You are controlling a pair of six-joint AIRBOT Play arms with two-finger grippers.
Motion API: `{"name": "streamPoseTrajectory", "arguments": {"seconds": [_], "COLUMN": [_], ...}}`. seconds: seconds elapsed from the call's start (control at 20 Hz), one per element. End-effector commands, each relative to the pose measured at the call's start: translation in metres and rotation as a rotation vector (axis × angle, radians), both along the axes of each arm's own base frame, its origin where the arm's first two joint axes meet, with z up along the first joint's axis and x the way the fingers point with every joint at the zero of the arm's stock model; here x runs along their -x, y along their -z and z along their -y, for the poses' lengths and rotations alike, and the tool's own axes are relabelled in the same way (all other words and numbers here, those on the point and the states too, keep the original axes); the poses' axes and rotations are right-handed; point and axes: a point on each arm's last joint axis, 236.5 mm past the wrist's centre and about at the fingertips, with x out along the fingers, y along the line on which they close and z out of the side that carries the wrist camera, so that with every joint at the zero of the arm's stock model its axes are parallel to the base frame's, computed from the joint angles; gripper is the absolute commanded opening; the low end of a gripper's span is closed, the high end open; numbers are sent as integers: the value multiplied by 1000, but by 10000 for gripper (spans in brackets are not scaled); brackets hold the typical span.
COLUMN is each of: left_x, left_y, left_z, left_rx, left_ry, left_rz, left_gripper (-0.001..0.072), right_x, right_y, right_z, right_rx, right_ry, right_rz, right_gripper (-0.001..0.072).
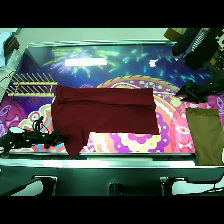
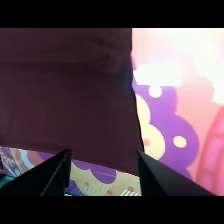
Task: Fold the clothes and pants, and hang the long-sleeved shirts on hangers.
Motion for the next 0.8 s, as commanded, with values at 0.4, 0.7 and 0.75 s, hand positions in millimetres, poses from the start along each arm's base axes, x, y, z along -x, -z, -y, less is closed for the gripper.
{"name": "streamPoseTrajectory", "arguments": {"seconds": [0.4, 0.7, 0.75], "left_x": [4, 4, 4], "left_y": [-1, -1, -1], "left_z": [5, 5, 5], "left_rx": [22, 23, 23], "left_ry": [11, 7, 6], "left_rz": [-19, -23, -23], "left_gripper": [15, 15, 15], "right_x": [98, 115, 115], "right_y": [130, 162, 164], "right_z": [-16, -63, -68], "right_rx": [-205, -191, -181], "right_ry": [91, -7, -18], "right_rz": [-329, -357, -355], "right_gripper": [477, 476, 476]}}
